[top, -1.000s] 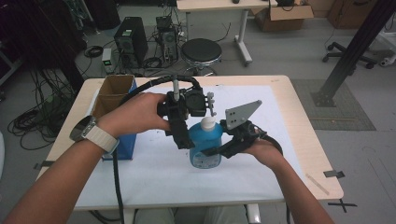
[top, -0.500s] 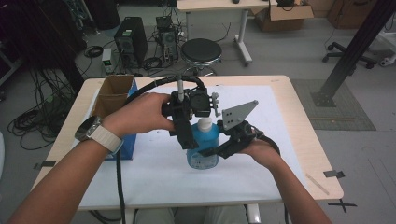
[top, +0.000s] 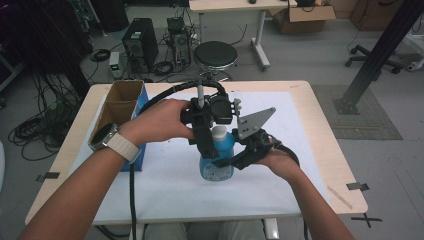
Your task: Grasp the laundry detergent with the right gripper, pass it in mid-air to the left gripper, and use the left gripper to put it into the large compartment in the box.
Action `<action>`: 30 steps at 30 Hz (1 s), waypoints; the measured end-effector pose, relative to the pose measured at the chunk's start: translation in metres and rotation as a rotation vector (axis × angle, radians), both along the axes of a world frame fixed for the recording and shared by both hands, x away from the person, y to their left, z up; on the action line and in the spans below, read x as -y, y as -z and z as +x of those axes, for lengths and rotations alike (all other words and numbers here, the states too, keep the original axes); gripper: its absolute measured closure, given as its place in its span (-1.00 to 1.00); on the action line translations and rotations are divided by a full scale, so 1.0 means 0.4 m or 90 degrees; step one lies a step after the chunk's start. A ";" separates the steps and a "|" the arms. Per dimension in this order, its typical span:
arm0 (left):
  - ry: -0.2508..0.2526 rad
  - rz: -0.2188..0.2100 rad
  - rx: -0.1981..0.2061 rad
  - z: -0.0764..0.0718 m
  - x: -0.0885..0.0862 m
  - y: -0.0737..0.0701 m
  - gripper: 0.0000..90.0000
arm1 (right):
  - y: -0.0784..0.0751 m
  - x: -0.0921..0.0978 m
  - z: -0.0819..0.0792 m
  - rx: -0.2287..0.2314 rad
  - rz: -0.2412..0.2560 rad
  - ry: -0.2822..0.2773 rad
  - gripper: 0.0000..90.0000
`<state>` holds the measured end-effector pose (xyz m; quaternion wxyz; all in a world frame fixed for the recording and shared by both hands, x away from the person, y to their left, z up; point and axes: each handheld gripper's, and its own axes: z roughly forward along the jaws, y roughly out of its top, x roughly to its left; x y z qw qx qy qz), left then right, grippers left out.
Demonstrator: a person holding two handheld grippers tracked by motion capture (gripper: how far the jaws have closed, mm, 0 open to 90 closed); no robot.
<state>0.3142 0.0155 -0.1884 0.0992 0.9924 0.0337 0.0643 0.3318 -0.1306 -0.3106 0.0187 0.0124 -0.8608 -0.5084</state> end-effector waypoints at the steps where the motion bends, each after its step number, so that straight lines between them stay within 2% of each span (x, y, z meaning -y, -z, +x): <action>1: 0.000 0.004 -0.001 0.001 0.002 0.001 -0.86 | 0.000 0.000 0.000 0.001 0.000 0.000 -0.02; 17: 0.001 0.012 -0.010 0.008 0.018 0.034 -0.81 | -0.005 0.001 -0.001 0.005 0.002 0.002 -0.02; 30: 0.010 0.004 -0.015 0.008 0.022 0.038 -0.58 | -0.006 0.001 -0.002 0.005 0.001 0.002 -0.02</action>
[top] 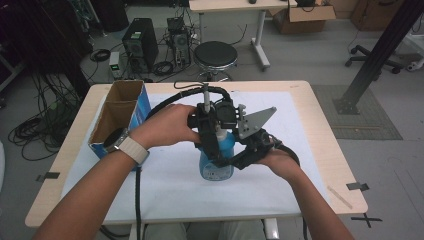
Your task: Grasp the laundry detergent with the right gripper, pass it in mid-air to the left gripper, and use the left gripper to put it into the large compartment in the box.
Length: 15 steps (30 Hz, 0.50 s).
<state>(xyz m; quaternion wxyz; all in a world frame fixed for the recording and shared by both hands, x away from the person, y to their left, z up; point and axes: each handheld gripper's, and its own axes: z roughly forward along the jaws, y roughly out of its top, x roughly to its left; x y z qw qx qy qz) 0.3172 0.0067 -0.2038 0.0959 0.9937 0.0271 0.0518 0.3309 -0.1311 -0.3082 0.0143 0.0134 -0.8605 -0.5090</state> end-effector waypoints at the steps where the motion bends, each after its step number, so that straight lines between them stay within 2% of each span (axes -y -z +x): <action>1: -0.001 0.001 -0.001 -0.001 0.000 0.000 -0.56 | 0.000 0.000 0.000 0.001 0.000 0.000 -0.02; 15: -0.001 -0.003 0.001 -0.002 0.002 -0.001 -0.42 | 0.000 -0.001 0.000 0.002 -0.001 0.002 -0.02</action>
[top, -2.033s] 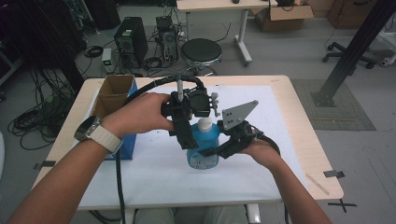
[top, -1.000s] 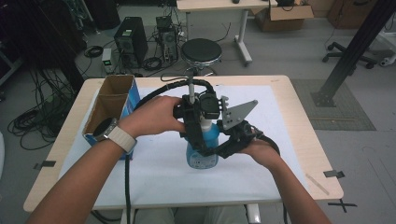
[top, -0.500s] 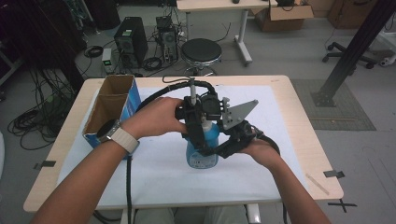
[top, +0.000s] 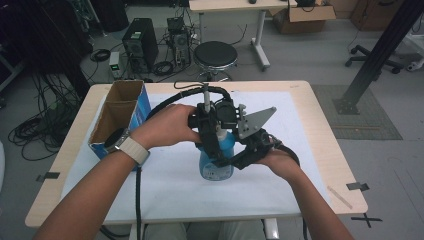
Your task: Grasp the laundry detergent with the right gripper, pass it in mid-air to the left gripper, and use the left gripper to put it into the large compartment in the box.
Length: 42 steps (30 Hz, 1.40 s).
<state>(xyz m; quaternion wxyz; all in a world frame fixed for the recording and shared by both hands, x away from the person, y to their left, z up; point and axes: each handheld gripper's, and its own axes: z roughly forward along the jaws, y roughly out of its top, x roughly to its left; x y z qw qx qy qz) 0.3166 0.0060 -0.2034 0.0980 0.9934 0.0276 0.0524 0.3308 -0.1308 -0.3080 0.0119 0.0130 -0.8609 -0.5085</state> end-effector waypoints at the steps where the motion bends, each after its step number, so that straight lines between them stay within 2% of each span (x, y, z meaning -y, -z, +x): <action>1: 0.003 0.000 0.000 0.000 0.001 0.000 -0.39 | 0.000 0.000 0.000 0.000 0.000 0.000 -0.02; 8: 0.006 0.000 -0.003 -0.001 0.004 0.001 -0.32 | -0.001 0.001 -0.002 0.002 -0.001 -0.002 -0.02; 14: 0.008 -0.014 -0.014 -0.002 0.000 -0.001 -0.18 | 0.001 0.003 -0.002 0.003 -0.005 -0.002 -0.02; 39: 0.008 -0.020 -0.011 -0.015 -0.006 -0.007 -0.15 | -0.004 -0.001 -0.008 0.014 -0.009 -0.014 -0.02; 42: 0.000 -0.024 -0.011 -0.015 -0.009 -0.012 -0.15 | -0.006 0.002 -0.005 0.007 -0.005 -0.015 -0.13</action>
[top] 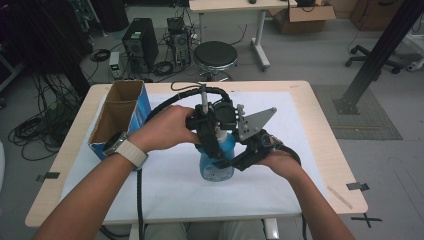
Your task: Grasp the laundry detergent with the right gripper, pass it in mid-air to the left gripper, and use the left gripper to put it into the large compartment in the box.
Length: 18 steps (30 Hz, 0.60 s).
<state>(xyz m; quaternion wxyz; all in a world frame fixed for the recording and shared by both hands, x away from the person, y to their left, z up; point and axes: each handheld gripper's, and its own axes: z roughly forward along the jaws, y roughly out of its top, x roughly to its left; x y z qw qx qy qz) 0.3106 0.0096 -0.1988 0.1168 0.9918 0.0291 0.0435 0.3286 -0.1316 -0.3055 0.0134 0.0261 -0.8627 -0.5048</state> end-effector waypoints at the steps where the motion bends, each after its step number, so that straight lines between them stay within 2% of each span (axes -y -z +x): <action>1: -0.007 0.000 0.003 0.001 -0.003 -0.001 -0.15 | 0.000 0.008 0.005 -0.018 0.001 0.015 -0.37; 4: -0.015 0.003 0.003 0.002 -0.008 -0.002 -0.15 | 0.002 0.026 0.010 -0.034 -0.002 0.021 -0.47; 5: -0.020 0.004 0.001 0.003 -0.011 -0.002 -0.15 | 0.004 0.043 0.010 -0.043 -0.012 0.025 -0.59; 7: -0.030 0.009 0.001 0.006 -0.017 -0.003 -0.15 | 0.007 0.057 0.010 -0.046 -0.032 0.034 -0.66; 8: -0.030 0.009 0.001 0.006 -0.017 -0.003 -0.15 | 0.007 0.057 0.010 -0.046 -0.032 0.034 -0.66; 9: -0.038 0.013 0.002 0.007 -0.022 -0.004 -0.15 | 0.011 0.074 0.012 -0.048 -0.055 0.051 -0.73; 11: -0.047 0.013 0.004 0.008 -0.026 -0.004 -0.15 | 0.012 0.083 0.014 -0.056 -0.061 0.059 -0.74; 15: -0.072 0.020 0.005 0.010 -0.039 -0.005 -0.15 | 0.002 0.126 0.015 -0.062 -0.106 0.092 -0.76; 18: -0.085 0.020 0.009 0.012 -0.045 -0.007 -0.15 | -0.005 0.143 0.014 -0.063 -0.118 0.104 -0.79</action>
